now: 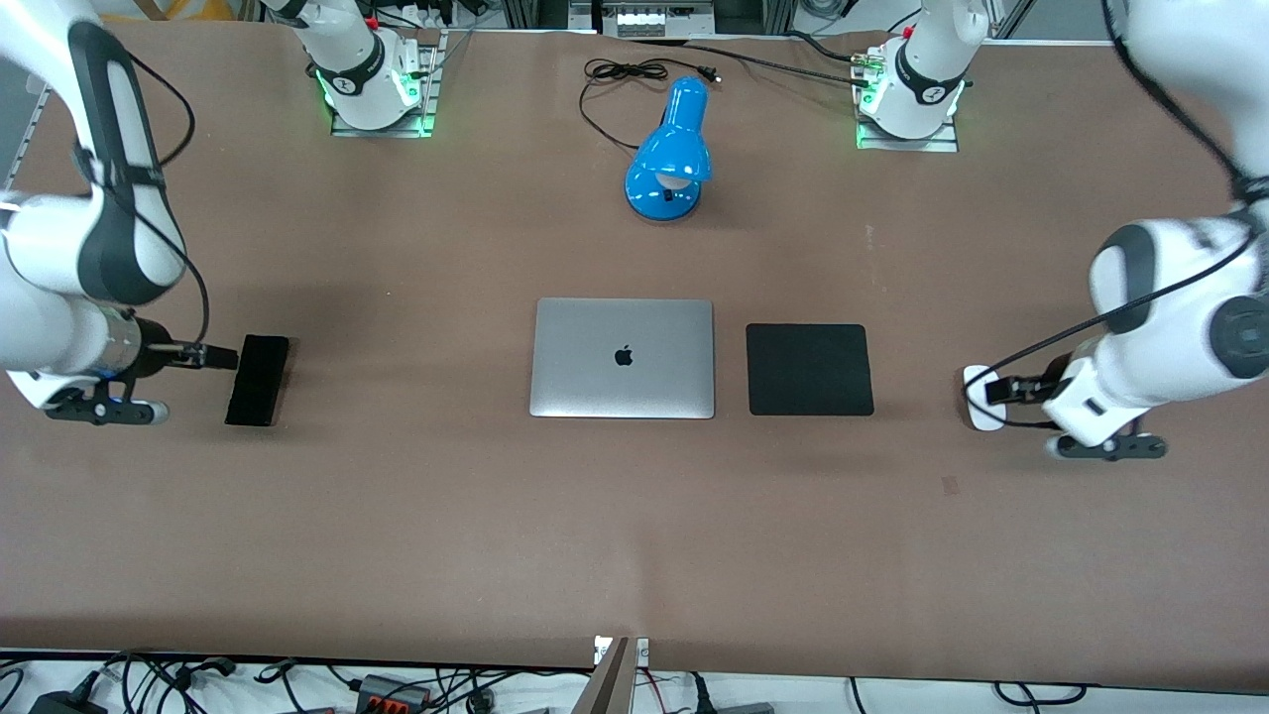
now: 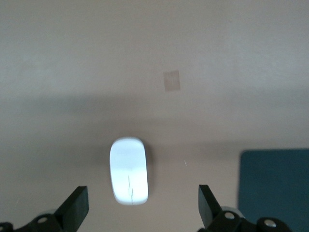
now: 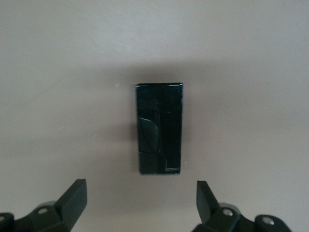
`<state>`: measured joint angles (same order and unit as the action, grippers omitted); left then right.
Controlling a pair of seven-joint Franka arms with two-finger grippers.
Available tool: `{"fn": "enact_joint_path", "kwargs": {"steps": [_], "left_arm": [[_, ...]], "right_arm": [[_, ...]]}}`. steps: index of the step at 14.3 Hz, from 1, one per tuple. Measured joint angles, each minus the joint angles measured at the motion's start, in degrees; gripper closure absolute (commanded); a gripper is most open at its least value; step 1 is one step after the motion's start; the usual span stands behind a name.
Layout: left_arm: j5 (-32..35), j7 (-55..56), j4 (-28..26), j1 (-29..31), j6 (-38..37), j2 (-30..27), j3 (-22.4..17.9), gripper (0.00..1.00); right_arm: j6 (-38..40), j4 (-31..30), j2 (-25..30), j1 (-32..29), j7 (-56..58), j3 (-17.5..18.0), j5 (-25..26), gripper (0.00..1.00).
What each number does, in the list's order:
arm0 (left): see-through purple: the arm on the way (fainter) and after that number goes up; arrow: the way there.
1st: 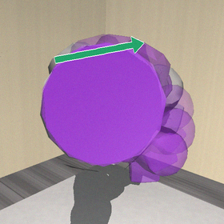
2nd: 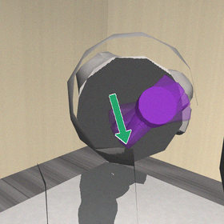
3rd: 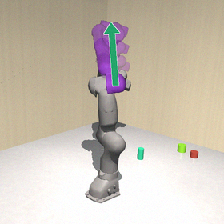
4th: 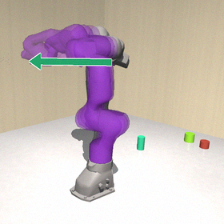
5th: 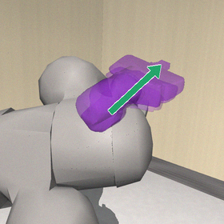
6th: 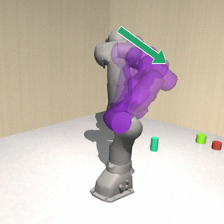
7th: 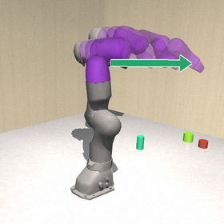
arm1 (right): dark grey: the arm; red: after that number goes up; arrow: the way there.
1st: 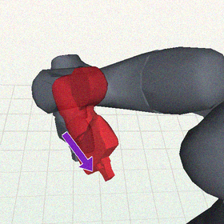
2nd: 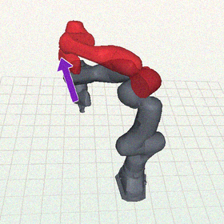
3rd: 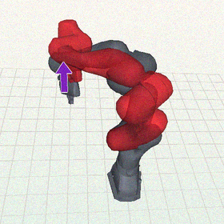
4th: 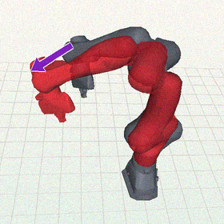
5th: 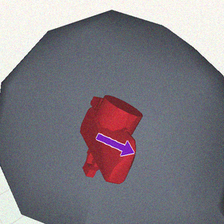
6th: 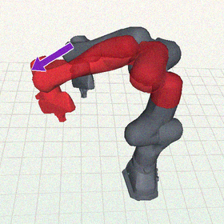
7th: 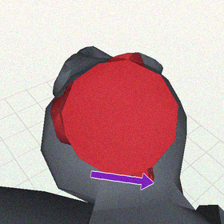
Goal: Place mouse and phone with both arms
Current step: 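Lower the right gripper onto the phone while the left gripper reaches the mouse, then close the right gripper on the phone while the left gripper grasps the mouse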
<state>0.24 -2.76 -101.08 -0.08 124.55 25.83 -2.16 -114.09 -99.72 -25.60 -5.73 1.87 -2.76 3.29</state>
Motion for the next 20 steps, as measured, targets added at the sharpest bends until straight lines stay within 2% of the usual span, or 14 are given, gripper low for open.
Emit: {"fn": "enact_joint_path", "kwargs": {"steps": [3,6,11,12,13,15,17,20], "left_arm": [[0.1,-1.8,-7.3,1.0,12.4,1.5,-0.1,0.00],[0.1,-2.6,-11.8,2.7,22.5,4.2,-0.1,0.00],[0.1,-3.3,-12.7,3.9,24.3,6.4,0.0,0.00],[0.1,-3.3,-12.9,3.9,24.3,6.6,0.1,0.07],[0.1,-3.3,-13.0,3.8,24.3,6.8,0.2,0.22],[0.1,-3.3,-13.4,3.8,24.3,7.0,0.3,0.46],[0.1,-3.3,-14.2,3.8,24.3,7.0,0.5,0.60],[0.2,-3.4,-14.2,3.8,24.4,6.7,0.7,0.71]], "right_arm": [[-3.3,-0.4,-4.6,-0.3,-0.2,0.0,0.0,0.00],[-7.6,-0.4,-8.1,-0.2,-1.4,0.2,0.0,0.00],[-11.8,-0.4,-11.0,-0.4,-1.6,0.2,0.0,0.00],[-12.0,-0.4,-11.4,-0.4,-1.6,0.1,0.0,0.00],[-12.0,-0.4,-11.7,-0.5,-1.6,0.1,0.0,0.00],[-12.0,-0.4,-12.1,-0.7,-1.6,0.1,0.0,0.00],[-12.0,-0.4,-12.7,-1.0,-1.6,0.1,0.0,0.00],[-12.0,-0.4,-13.1,-1.5,-1.6,0.0,0.0,0.00]]}}
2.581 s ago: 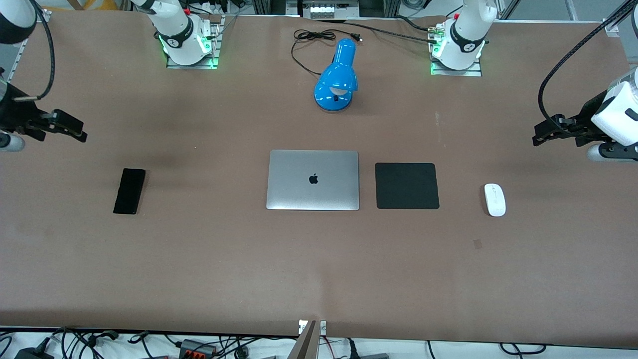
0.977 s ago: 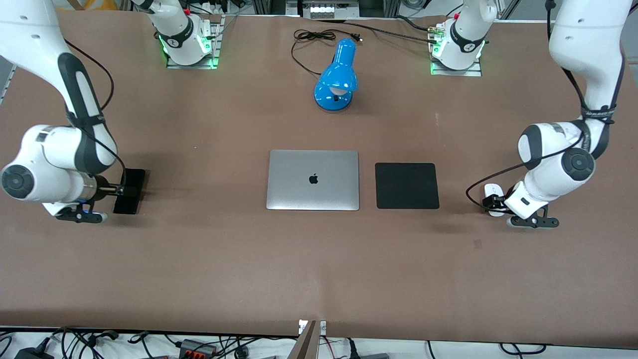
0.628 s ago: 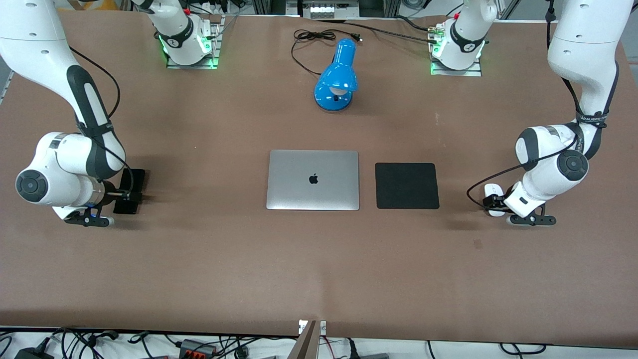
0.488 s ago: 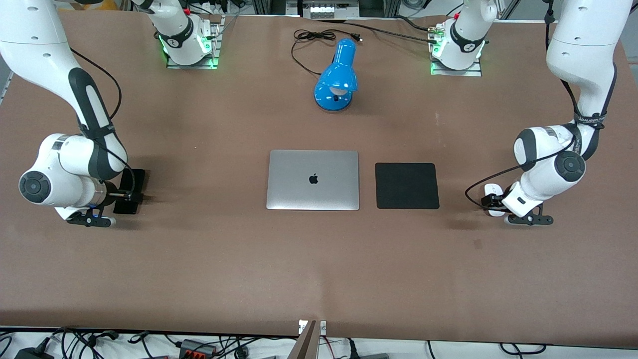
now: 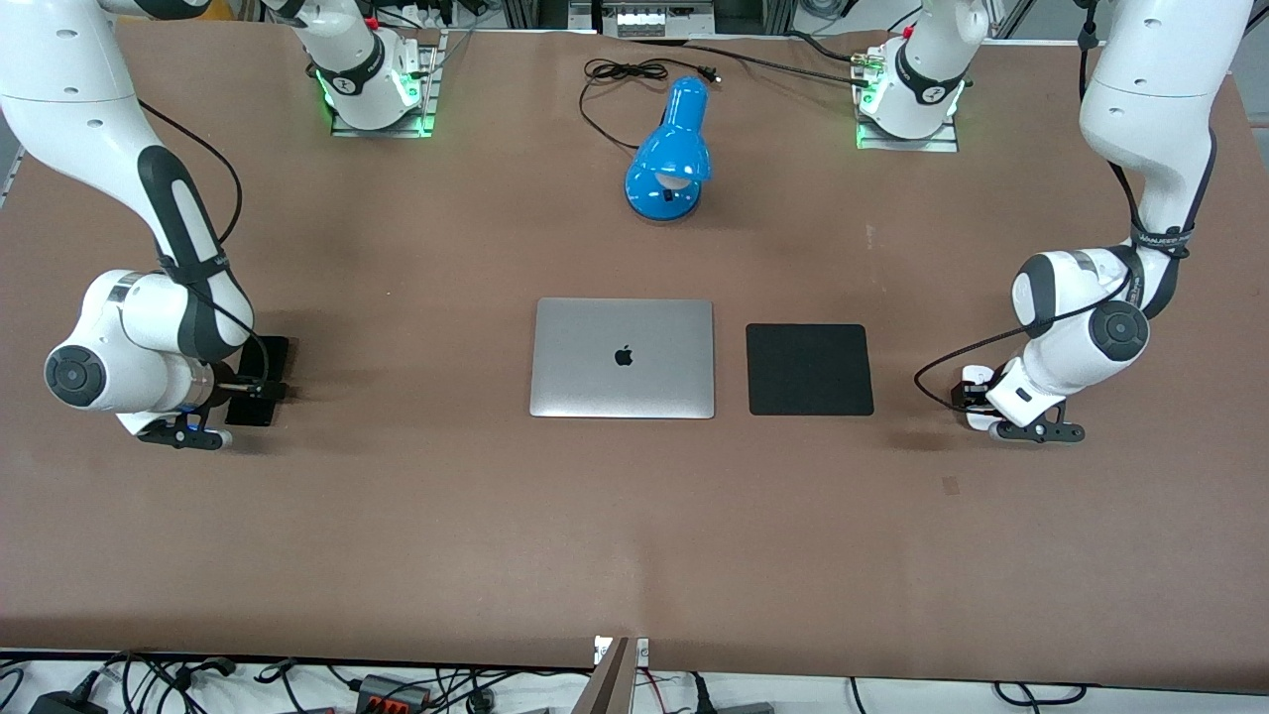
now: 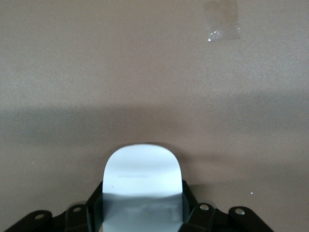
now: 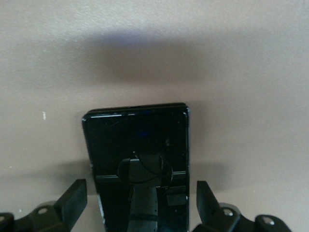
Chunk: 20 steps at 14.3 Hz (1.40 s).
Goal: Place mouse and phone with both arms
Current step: 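Close the right gripper on the phone while the left gripper grasps the mouse, then carry the mouse onto the pad while the right gripper carries the phone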
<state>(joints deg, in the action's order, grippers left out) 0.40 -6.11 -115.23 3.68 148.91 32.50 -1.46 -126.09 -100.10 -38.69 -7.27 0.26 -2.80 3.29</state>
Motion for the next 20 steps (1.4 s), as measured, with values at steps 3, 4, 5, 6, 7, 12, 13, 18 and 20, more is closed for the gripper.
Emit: {"fn": "enact_joint_path", "kwargs": {"steps": [3,4,5,6,7,12,13,18,20], "left_arm": [[0.0,0.0,1.5,-0.8,-4.3,-2.1,2.0,0.71],[0.0,0.1,2.8,-1.1,-8.1,-3.3,3.3,0.71],[0.0,0.2,4.4,-1.3,-11.9,-4.5,5.1,0.71],[0.0,0.6,5.9,-1.5,-15.1,-5.5,7.0,0.71],[0.0,2.1,7.0,-1.9,-17.4,-6.2,9.2,0.71],[3.7,21.1,7.2,-12.1,-17.1,-4.1,12.0,0.71],[6.3,25.3,7.0,-13.8,-15.5,-2.9,12.0,0.71],[13.4,36.0,4.0,-15.6,-6.4,0.7,11.9,0.68],[13.5,36.3,3.7,-15.8,-4.9,1.1,11.9,0.13]], "right_arm": [[0.0,0.0,-0.3,-0.1,0.0,0.0,0.0,0.00],[0.0,0.0,-0.5,-0.1,0.0,0.0,0.0,0.17],[0.0,0.0,-0.6,-0.1,0.0,0.0,0.0,0.35],[0.0,0.0,-0.5,-0.1,0.0,0.1,0.0,0.50],[0.3,0.1,-0.4,-0.1,0.0,0.2,0.0,0.68],[0.4,0.2,-0.1,-0.1,0.0,0.2,0.0,0.88],[0.5,0.3,0.0,-0.1,0.0,0.4,0.0,0.88],[7.1,1.5,5.4,1.3,-2.9,5.5,-0.2,0.88],[7.6,1.5,6.5,3.7,-6.9,7.9,-0.3,0.88]]}}
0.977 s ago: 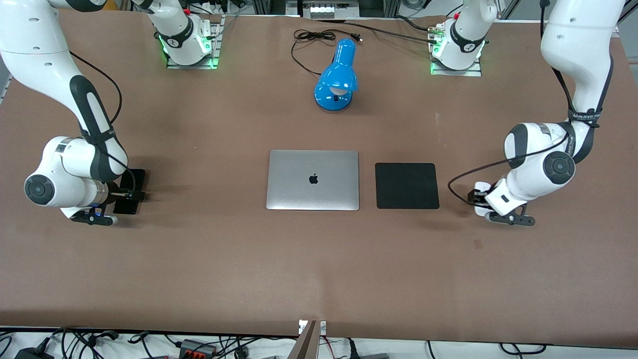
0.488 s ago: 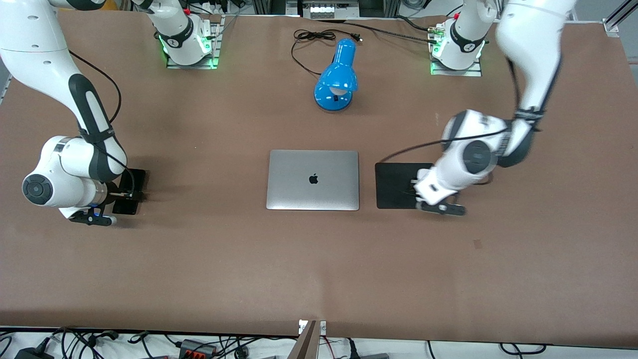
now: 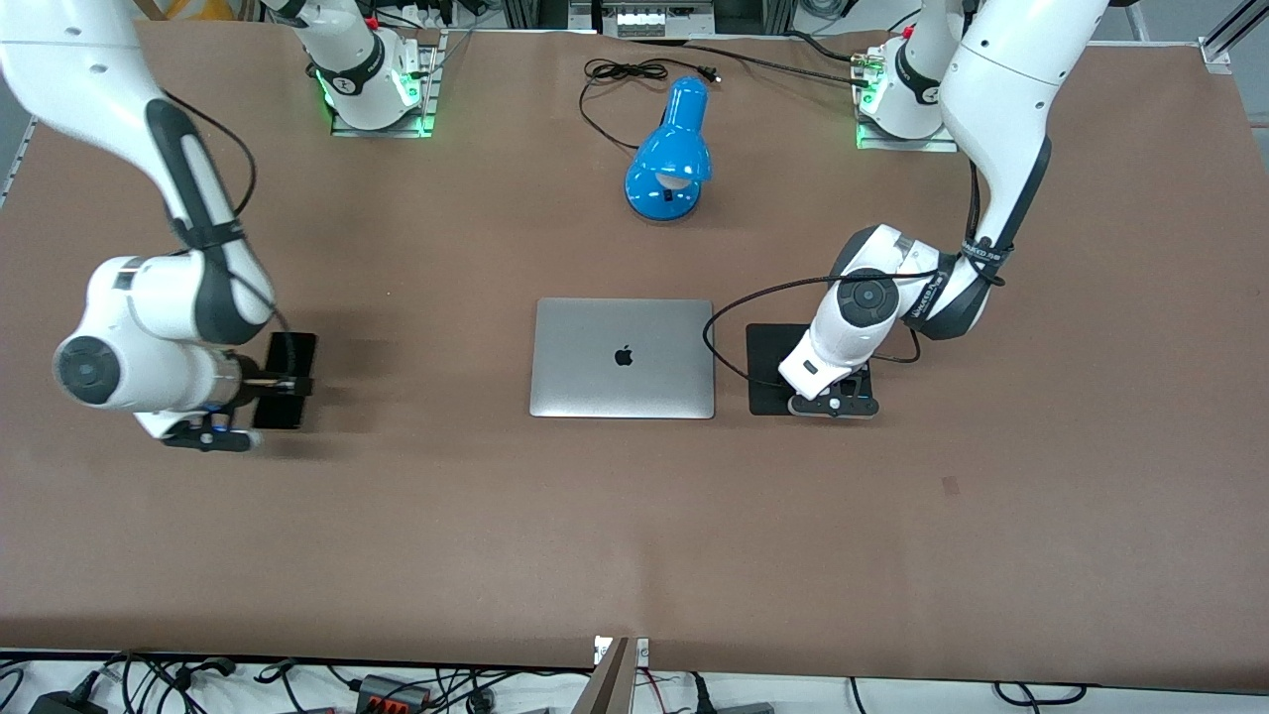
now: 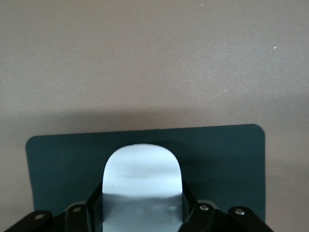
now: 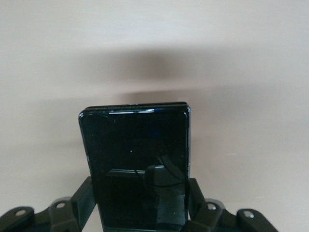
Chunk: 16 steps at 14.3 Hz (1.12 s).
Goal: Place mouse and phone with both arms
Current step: 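Carry the mouse onto the pad while the right gripper carries the phone, then release the mouse and raise the left gripper while the right gripper lowers the phone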
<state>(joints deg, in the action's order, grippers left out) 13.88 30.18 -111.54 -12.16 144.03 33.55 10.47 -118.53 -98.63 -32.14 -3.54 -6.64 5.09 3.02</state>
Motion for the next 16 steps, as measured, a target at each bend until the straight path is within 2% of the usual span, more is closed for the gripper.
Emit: {"fn": "enact_joint_path", "kwargs": {"steps": [1,7,11,16], "left_arm": [[0.0,0.1,-0.3,-0.1,0.7,0.0,0.0,0.00],[0.0,0.3,0.2,0.5,0.1,-2.1,-0.7,0.00],[0.4,-4.1,7.5,3.2,-14.9,-6.8,-0.9,0.00],[0.4,-15.0,20.6,8.7,-31.4,-8.0,-0.8,0.00]], "right_arm": [[-0.2,0.0,-0.2,1.7,-2.0,0.9,-0.2,0.88],[-3.6,1.2,-3.7,15.8,-16.0,2.0,-3.3,0.88],[-5.3,1.2,-4.6,19.9,-19.4,2.0,-3.9,0.88],[-9.2,1.2,-7.8,21.1,-21.9,2.0,-4.0,0.87]]}}
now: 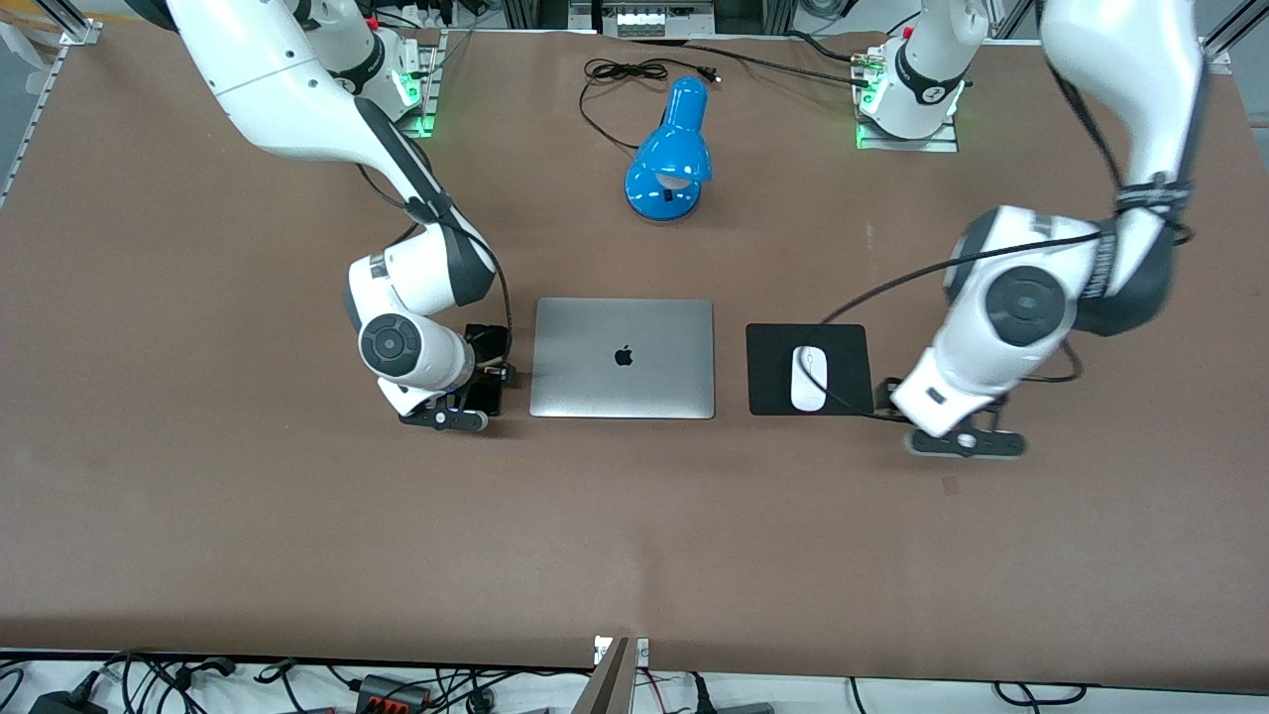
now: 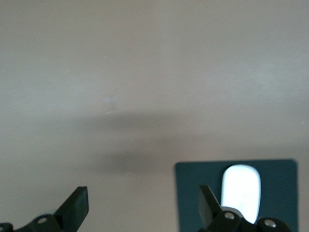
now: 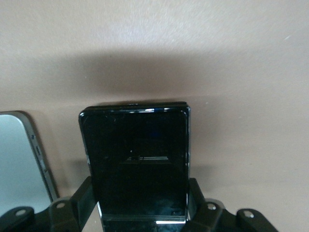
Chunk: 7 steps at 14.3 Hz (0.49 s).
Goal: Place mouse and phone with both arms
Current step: 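Release the mouse and raise the left gripper while the right gripper lowers the phone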
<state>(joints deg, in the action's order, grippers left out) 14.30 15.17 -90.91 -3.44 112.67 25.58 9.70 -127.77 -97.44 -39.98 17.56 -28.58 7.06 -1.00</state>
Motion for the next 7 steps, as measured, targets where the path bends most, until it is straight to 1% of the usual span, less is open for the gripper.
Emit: {"fn": "enact_joint_path", "kwargs": {"steps": [2,4,6,7], "left_arm": [[-0.6,-3.4,5.2,2.0,-8.0,-0.5,0.1,0.00],[-4.5,-4.9,9.0,4.3,-14.1,-2.0,0.1,0.00],[-9.0,-6.2,10.2,7.5,-16.8,-4.6,0.1,0.00],[-10.3,-7.3,10.3,8.7,-18.5,-5.9,0.1,0.00]], "right_arm": [[0.0,0.0,-0.4,0.5,-0.2,0.0,0.0,0.85],[0.0,0.0,-0.6,0.7,-0.2,0.0,0.0,0.85],[0.0,0.0,-0.8,0.7,0.6,-0.1,0.0,0.84],[0.0,0.0,-0.8,0.7,1.4,-0.1,0.0,0.84]]}}
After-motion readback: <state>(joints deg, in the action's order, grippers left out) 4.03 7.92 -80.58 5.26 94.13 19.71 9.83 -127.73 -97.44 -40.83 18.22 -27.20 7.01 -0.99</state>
